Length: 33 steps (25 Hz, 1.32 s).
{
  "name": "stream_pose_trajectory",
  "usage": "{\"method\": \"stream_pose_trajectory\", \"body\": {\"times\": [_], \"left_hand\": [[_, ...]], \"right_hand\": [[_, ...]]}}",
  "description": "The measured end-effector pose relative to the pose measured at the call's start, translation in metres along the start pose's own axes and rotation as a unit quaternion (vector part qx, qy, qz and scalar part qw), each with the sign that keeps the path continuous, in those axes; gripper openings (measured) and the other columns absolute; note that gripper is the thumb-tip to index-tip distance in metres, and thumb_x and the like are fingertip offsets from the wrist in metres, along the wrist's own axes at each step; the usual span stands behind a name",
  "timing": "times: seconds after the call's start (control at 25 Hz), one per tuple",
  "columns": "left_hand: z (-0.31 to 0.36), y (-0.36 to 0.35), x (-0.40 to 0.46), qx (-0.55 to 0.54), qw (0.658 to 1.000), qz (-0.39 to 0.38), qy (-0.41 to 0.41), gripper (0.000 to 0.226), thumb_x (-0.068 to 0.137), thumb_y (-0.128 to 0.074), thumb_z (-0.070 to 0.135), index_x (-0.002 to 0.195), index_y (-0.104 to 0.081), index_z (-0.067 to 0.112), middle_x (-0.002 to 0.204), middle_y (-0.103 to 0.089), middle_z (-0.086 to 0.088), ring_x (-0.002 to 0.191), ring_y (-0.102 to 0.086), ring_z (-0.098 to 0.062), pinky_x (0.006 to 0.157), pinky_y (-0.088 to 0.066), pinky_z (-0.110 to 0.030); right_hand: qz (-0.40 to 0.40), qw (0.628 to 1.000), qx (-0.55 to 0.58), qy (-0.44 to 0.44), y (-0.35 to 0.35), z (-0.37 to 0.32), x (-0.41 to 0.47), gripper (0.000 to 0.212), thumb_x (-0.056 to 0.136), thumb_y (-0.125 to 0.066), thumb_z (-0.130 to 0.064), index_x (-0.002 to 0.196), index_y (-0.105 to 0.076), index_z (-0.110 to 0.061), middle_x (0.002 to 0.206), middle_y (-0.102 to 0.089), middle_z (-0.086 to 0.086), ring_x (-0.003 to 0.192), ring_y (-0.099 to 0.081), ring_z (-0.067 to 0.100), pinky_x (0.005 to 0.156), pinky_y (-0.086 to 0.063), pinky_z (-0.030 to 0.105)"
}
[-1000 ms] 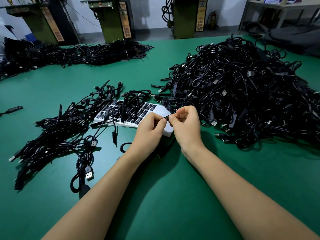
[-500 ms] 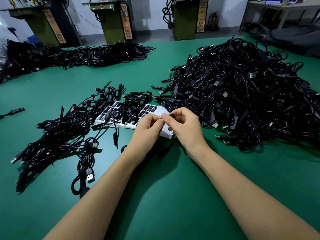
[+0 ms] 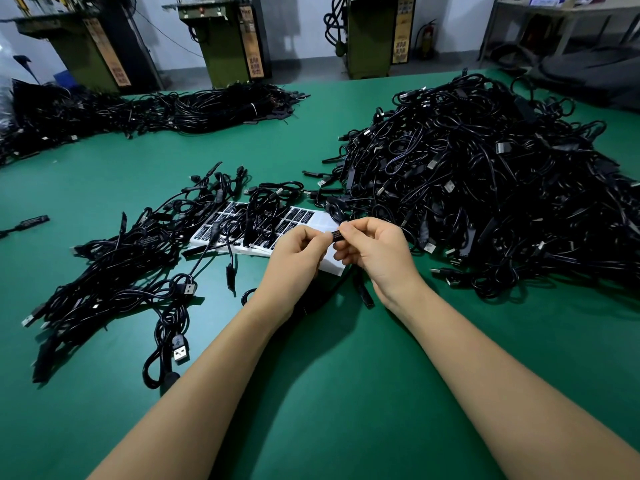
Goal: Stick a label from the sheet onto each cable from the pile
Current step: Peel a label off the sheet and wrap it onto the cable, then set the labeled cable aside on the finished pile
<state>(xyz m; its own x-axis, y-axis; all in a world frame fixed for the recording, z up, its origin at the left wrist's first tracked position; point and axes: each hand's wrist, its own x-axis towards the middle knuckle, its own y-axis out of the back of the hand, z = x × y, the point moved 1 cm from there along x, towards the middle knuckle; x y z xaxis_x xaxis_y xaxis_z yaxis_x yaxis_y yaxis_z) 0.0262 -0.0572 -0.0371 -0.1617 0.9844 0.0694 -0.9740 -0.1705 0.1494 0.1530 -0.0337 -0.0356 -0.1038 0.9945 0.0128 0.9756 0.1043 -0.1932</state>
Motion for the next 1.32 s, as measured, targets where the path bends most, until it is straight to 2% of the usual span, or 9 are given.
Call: {"method": "stream_pose_trajectory", "body": {"times": [0.08,0.36,0.56,0.72,0.8,0.96,1.12,1.2,1.32], "left_hand": [[0.001,0.000,0.001,0.018,1.000,0.003,-0.001,0.027,0.093,-0.061,0.024,0.068,-0.053,0.017,0.057,-0.046,0.009,0.049,-0.036,-0.006,0.047,-0.031,-0.018],[0.004,0.003,0.003,-0.051,0.997,-0.025,0.048,0.030,0.097,-0.048,0.011,0.067,-0.048,0.011,0.054,-0.049,0.006,0.041,-0.034,-0.007,0.040,-0.027,-0.017],[0.002,0.005,0.004,-0.070,0.995,-0.040,0.060,0.034,0.096,-0.045,0.010,0.063,-0.051,0.012,0.055,-0.052,0.003,0.043,-0.039,-0.009,0.039,-0.030,-0.019],[0.001,0.008,0.003,-0.066,0.994,-0.062,0.057,0.021,0.096,-0.053,0.014,0.075,-0.057,0.011,0.059,-0.055,0.002,0.046,-0.043,-0.009,0.042,-0.035,-0.018],[0.003,0.008,0.000,-0.006,0.998,-0.062,0.024,0.009,0.094,-0.060,0.015,0.084,-0.060,0.015,0.060,-0.055,0.004,0.048,-0.044,-0.008,0.045,-0.036,-0.018],[0.020,0.022,-0.003,0.163,0.984,0.026,-0.064,0.007,0.094,-0.059,0.017,0.088,-0.061,0.020,0.072,-0.061,0.002,0.058,-0.050,-0.007,0.053,-0.043,-0.019],[0.048,0.075,0.001,0.183,0.965,0.168,-0.087,0.015,0.097,-0.051,0.014,0.106,-0.063,0.012,0.077,-0.062,-0.003,0.051,-0.043,-0.004,0.041,-0.035,-0.011],[0.055,0.110,-0.001,0.255,0.925,0.268,-0.088,0.024,0.098,-0.044,0.010,0.113,-0.062,0.003,0.082,-0.061,-0.008,0.054,-0.044,-0.011,0.041,-0.033,-0.012],[0.055,0.150,-0.006,0.398,0.822,0.401,-0.076,0.030,0.097,-0.039,0.009,0.118,-0.058,-0.003,0.106,-0.059,-0.025,0.089,-0.052,-0.036,0.075,-0.043,-0.038]], "right_hand": [[-0.012,1.000,-0.004,0.002,0.000,0.001,0.000,0.016,0.096,-0.054,-0.004,0.082,-0.062,-0.006,0.064,-0.064,0.006,0.052,-0.060,0.012,0.053,-0.050,0.021],[-0.020,0.999,-0.025,0.017,0.001,0.003,0.002,0.015,0.099,-0.046,-0.004,0.096,-0.061,-0.003,0.067,-0.064,0.007,0.053,-0.061,0.011,0.053,-0.048,0.019],[-0.010,0.999,-0.033,0.040,0.001,0.001,0.001,0.009,0.096,-0.054,-0.007,0.089,-0.060,-0.007,0.063,-0.065,0.002,0.052,-0.061,0.011,0.051,-0.047,0.019],[-0.002,0.998,-0.039,0.045,0.003,0.004,0.001,0.007,0.095,-0.056,-0.005,0.090,-0.059,-0.006,0.064,-0.067,0.004,0.054,-0.063,0.012,0.053,-0.049,0.020],[-0.002,0.998,-0.035,0.044,0.002,0.004,0.001,0.007,0.096,-0.055,-0.005,0.089,-0.059,-0.006,0.063,-0.066,0.003,0.054,-0.063,0.014,0.052,-0.049,0.021],[0.083,0.994,-0.052,0.047,0.008,0.003,0.000,0.012,0.096,-0.054,-0.014,0.085,-0.060,-0.011,0.062,-0.065,0.002,0.054,-0.059,0.012,0.048,-0.044,0.020],[0.247,0.953,-0.161,0.071,0.020,0.004,0.002,0.015,0.092,-0.054,-0.017,0.078,-0.057,-0.023,0.065,-0.059,-0.004,0.057,-0.051,0.007,0.056,-0.044,0.025],[0.272,0.947,-0.159,0.062,0.021,0.003,0.004,0.016,0.091,-0.051,-0.013,0.079,-0.055,-0.022,0.062,-0.053,-0.009,0.051,-0.044,0.002,0.052,-0.040,0.019],[0.266,0.947,-0.173,0.051,0.020,0.003,0.005,0.013,0.091,-0.049,-0.011,0.083,-0.055,-0.019,0.061,-0.052,-0.008,0.052,-0.043,0.006,0.051,-0.038,0.021]]}}
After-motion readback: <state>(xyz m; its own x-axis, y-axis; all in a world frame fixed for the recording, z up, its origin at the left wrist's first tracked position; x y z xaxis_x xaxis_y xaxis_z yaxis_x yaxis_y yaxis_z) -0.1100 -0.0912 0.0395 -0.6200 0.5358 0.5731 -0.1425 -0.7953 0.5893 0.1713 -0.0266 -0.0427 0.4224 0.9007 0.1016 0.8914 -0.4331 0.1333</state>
